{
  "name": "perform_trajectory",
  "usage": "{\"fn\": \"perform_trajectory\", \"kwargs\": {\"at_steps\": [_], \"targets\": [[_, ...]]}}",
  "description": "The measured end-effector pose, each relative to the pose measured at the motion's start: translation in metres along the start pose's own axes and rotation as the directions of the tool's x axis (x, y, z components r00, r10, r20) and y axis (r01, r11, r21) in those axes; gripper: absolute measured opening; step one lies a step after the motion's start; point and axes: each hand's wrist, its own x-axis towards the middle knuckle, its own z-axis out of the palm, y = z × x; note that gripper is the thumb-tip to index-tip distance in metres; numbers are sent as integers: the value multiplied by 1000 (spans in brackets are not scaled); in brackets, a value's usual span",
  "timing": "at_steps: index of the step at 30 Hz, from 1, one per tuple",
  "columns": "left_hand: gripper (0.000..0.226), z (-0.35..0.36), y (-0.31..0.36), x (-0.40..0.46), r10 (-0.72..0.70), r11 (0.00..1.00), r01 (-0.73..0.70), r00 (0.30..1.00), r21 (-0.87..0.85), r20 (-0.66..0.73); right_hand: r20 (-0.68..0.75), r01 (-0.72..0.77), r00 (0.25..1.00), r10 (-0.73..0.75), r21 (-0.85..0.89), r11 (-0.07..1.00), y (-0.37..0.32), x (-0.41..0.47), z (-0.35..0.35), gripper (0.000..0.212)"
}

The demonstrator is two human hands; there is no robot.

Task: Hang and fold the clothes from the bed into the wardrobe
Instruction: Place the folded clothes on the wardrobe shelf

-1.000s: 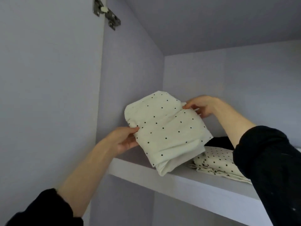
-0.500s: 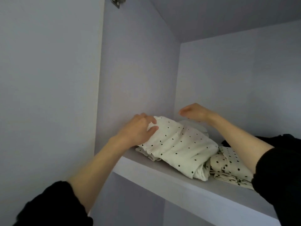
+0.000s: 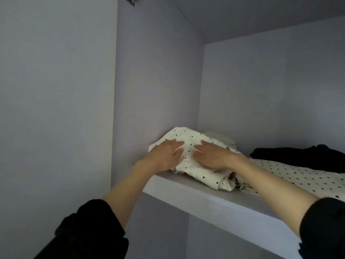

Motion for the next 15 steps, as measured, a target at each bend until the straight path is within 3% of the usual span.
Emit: {"fn": "perform_trajectory", "kwargs": {"at_steps": [5,10,11,12,13,15], "targets": [[45,-31,3,-99,14,989,-35,990,-146,-139,-354,197,928,-114,209,958,-58,-72,6,48],[38,-47,-10,-235,-115,968,21,924,-251,-365,-605,337,795,-39,388,858,-135,-150,52,35],[36,-41,-10,-246,-151,951,29,913,-307,-379,-637,373,768,-60,370,851,-141,-159,59,33],[35,-40,-22,-323,-253,939,144,904,-312,-344,-603,434,787,-129,394,810,-189,-197,92,31],[34,-30,-23,-334,-256,936,146,908,-321,-331,-590,441,795,-137,408,799,-194,-206,105,30],[34,-27,-42,-425,-400,893,302,872,-333,-282,-492,464,845,-211,476,747,-247,-253,147,29]]}}
